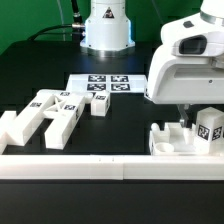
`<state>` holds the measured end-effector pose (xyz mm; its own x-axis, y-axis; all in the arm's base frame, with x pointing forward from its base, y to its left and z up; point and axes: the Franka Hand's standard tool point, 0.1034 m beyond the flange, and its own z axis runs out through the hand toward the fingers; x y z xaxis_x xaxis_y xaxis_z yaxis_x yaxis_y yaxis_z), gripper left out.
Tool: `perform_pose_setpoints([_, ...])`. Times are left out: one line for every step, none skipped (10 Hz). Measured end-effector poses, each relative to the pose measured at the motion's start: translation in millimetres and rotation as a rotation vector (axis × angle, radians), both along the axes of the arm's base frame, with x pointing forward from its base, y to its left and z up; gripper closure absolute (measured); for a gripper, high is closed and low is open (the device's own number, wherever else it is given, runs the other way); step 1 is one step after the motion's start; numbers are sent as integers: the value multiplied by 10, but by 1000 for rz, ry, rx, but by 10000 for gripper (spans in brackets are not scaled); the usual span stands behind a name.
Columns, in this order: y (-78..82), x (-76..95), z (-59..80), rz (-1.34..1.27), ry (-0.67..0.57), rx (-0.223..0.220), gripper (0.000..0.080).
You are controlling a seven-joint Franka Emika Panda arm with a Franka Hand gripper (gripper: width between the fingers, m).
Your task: Assemble chair
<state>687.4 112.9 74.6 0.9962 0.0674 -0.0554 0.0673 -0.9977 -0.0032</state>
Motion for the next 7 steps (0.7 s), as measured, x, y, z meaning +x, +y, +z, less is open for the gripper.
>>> perform_pose_setpoints([6,-12,1,62,-5,4,150])
perform_pose_setpoints([0,-34,-6,153,-6,8,150])
perform_pose_setpoints([-5,-47,-27,237,-11,13,150])
perform_pose_setpoints([-13,-50,-32,268,-10,14,150])
perform_pose_setpoints([-14,-50,-33,286,-9,15,150])
perform_pose_setpoints([-16,-51,-36,284,-9,15,265])
perform_pose_setpoints([-16,-52,-38,280,-9,15,401])
